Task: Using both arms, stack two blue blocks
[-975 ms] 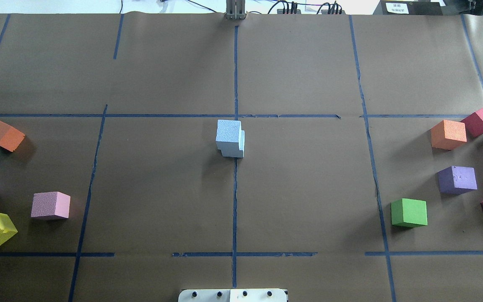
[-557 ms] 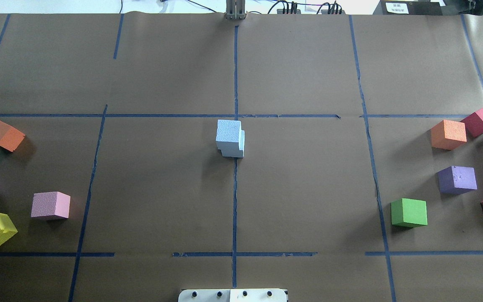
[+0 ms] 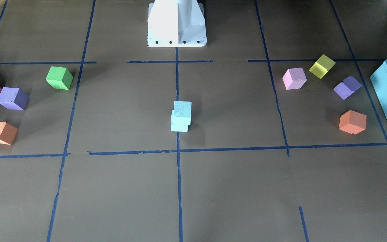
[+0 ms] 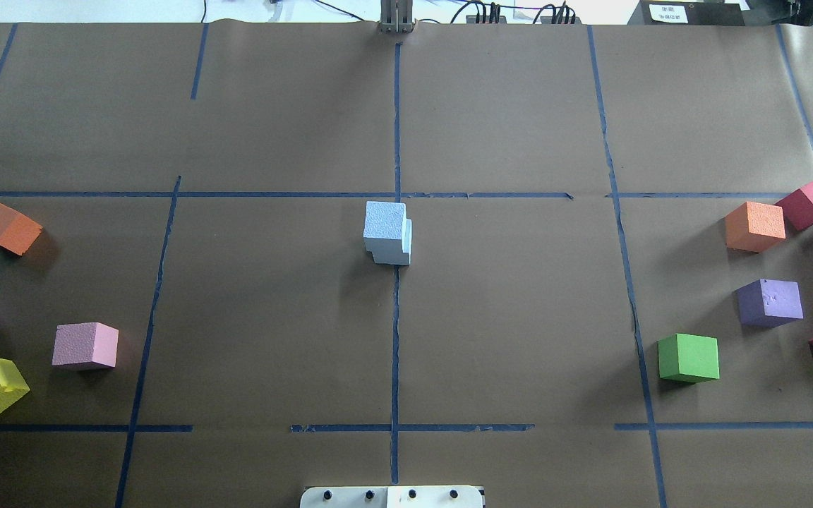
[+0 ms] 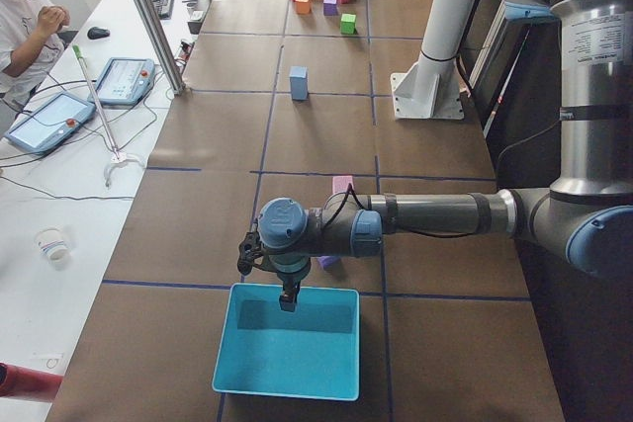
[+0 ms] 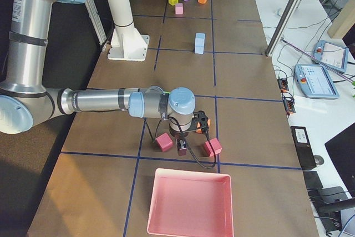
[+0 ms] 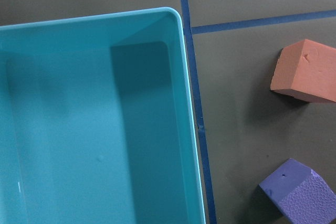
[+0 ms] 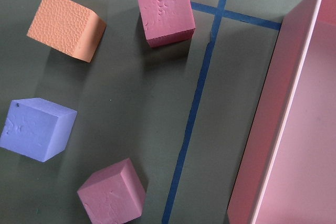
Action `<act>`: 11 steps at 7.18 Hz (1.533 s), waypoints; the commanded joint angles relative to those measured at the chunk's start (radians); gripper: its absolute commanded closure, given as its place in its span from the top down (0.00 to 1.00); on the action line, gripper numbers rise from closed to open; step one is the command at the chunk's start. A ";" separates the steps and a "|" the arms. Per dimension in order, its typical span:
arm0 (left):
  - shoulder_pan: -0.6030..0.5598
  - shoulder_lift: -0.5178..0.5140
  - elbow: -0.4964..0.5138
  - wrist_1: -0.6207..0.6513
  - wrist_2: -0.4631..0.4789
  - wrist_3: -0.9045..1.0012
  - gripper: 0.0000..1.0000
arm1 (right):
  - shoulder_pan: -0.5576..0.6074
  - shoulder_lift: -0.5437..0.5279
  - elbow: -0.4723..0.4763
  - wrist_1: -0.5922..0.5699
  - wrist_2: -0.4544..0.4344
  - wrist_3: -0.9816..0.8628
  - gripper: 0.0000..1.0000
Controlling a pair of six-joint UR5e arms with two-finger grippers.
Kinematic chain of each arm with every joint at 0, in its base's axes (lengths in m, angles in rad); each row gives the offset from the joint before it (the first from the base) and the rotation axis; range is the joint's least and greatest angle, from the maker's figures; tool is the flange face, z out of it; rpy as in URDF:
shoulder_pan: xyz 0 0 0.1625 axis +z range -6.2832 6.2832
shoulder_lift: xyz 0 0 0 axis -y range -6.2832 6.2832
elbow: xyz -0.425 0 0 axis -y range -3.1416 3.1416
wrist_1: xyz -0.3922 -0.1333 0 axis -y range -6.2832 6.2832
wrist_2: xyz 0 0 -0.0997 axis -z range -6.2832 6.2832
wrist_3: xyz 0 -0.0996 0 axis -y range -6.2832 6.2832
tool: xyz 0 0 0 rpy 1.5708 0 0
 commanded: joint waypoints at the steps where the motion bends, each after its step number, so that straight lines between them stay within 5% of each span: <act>1: 0.002 0.000 0.009 0.000 -0.001 -0.001 1.00 | -0.004 0.000 -0.002 0.002 0.000 0.002 1.00; 11: 0.002 0.000 -0.012 0.000 -0.001 0.001 1.00 | -0.005 0.002 -0.002 0.018 0.000 0.002 1.00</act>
